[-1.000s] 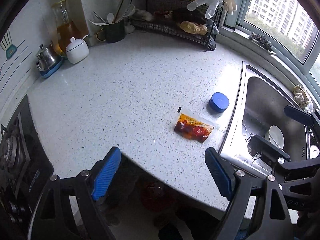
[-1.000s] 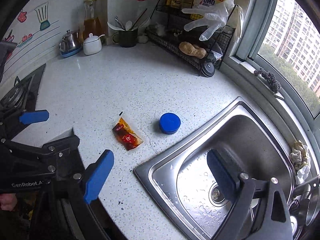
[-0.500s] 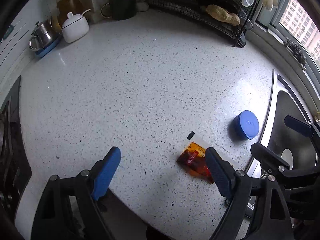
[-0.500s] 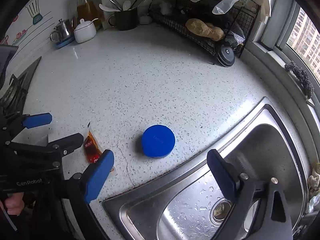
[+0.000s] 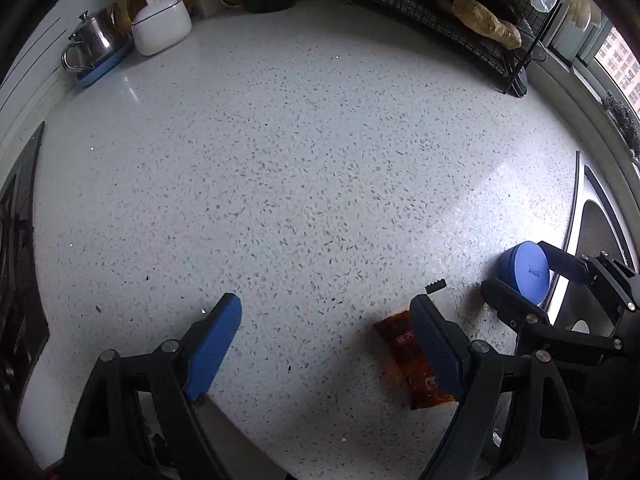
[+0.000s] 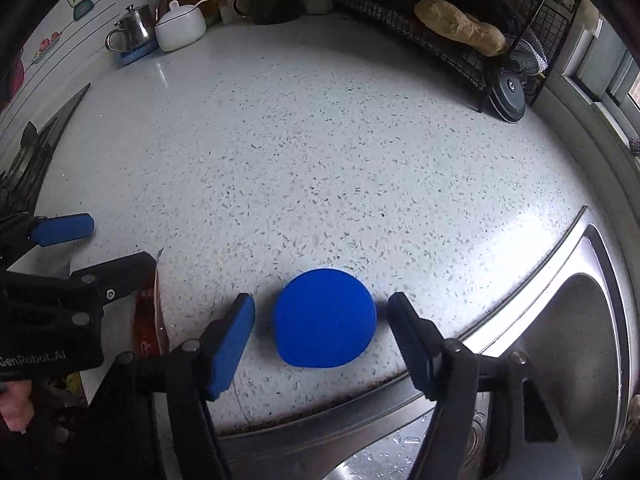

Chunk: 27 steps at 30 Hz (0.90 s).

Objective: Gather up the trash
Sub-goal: 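Grasp the red sauce packet with the left gripper while the right grasps the blue lid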

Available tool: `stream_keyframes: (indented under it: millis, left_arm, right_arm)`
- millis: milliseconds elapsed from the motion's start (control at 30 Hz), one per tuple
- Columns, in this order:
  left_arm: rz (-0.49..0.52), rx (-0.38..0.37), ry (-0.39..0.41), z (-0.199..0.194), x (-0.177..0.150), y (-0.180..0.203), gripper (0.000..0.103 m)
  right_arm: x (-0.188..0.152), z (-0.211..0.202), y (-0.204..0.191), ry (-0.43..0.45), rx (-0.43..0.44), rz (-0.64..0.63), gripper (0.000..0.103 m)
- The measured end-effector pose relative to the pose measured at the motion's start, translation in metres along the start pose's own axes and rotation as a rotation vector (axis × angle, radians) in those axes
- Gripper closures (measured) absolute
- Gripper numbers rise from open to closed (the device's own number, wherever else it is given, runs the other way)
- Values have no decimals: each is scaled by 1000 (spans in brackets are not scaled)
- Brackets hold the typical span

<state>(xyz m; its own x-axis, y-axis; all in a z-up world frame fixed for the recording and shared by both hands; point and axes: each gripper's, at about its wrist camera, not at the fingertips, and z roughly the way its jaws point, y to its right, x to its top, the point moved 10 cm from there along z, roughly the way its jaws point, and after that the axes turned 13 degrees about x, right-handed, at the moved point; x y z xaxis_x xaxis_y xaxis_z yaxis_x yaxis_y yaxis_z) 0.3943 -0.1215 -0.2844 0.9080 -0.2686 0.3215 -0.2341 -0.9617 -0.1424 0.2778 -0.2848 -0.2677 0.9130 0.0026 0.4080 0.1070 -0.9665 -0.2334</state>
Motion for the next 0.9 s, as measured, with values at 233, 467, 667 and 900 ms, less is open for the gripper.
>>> stream_keyframes:
  millis: [233, 467, 667, 900]
  left_arm:
    - [15, -4, 20, -15, 2, 6, 18]
    - [43, -30, 30, -32, -9, 18, 18]
    - [61, -69, 10, -32, -20, 32, 18]
    - [50, -64, -11, -17, -26, 43, 18]
  right_arm:
    - [-6, -16, 1, 21, 7, 9, 60]
    - [-26, -50, 4, 54, -14, 38, 60]
    - [-44, -60, 17, 59, -32, 72, 60]
    - [-49, -58, 26, 47, -57, 85, 60]
